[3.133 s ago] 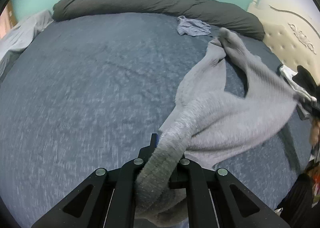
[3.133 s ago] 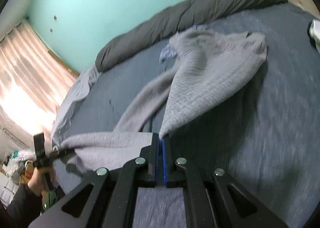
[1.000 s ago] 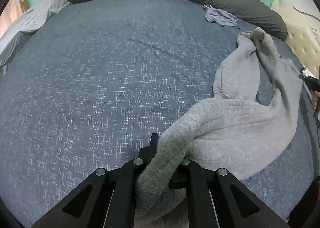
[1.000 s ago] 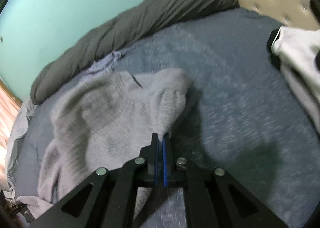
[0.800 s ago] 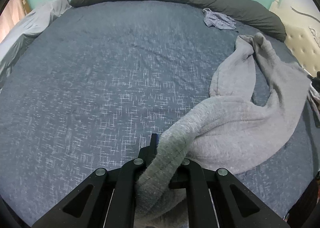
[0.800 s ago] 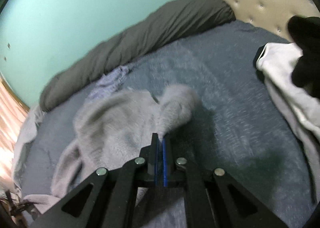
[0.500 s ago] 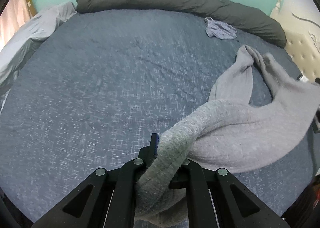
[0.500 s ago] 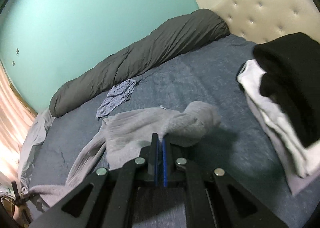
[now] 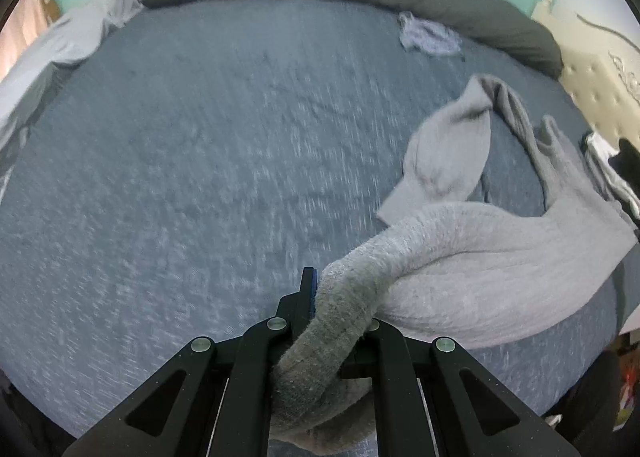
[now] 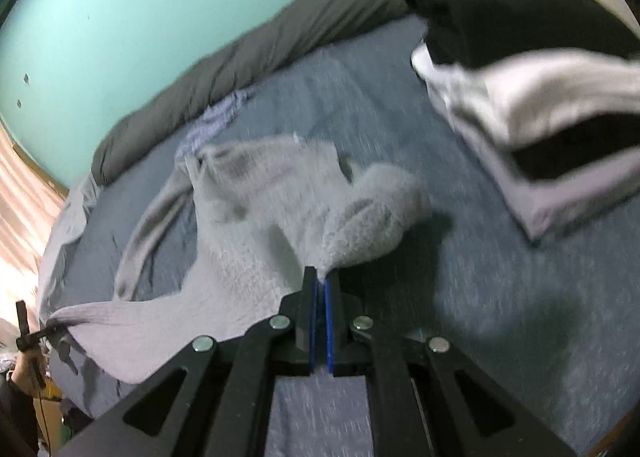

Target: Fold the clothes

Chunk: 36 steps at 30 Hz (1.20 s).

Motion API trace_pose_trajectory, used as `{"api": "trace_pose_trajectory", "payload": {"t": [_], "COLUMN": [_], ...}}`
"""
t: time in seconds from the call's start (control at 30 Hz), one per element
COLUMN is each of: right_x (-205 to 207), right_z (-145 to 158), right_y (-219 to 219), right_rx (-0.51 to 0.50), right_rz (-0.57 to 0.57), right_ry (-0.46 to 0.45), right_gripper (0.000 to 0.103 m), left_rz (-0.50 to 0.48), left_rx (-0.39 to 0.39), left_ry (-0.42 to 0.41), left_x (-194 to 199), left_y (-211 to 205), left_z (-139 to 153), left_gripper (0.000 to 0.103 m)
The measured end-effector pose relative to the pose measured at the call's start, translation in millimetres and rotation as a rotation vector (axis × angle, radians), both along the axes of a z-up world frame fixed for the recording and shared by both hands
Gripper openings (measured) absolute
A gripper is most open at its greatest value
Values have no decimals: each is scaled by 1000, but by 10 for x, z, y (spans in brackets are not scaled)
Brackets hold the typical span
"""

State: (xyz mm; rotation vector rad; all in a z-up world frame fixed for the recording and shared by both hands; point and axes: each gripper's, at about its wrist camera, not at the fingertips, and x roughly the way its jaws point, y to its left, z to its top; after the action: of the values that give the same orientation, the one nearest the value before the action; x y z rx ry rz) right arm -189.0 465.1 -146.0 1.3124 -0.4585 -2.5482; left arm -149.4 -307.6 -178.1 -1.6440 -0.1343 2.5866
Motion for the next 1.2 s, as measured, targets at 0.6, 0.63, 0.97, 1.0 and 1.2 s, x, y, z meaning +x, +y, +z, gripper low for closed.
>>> {"api": "trace_pose_trajectory", "payload": {"t": [0.6,0.63,0.97,1.0,1.2], "right_x": [163,170,241,249,278], "right_z": [-374,-340,-261,-253,-198], "right_y": [-2,-13,205,186,30], "right_rx": [77,91,104,103,104], "right_rz": [59,68,-5,2,53], "right_ry": [-12,-1,-4,-1,19], "right_gripper": [6,6,6,6,6], "left_rz": [75,75,46,49,70], "left_rx": [54,55,59,72,117], "left_ry": [-65,-61,-76,-83,-72], "left_x": [14,35,196,219,405], "left_y": [-258,-280,-360,-369,-444], "left_z": [-403,-384,-373,-381,-343], "left_gripper": [43,47,63,63,68]}}
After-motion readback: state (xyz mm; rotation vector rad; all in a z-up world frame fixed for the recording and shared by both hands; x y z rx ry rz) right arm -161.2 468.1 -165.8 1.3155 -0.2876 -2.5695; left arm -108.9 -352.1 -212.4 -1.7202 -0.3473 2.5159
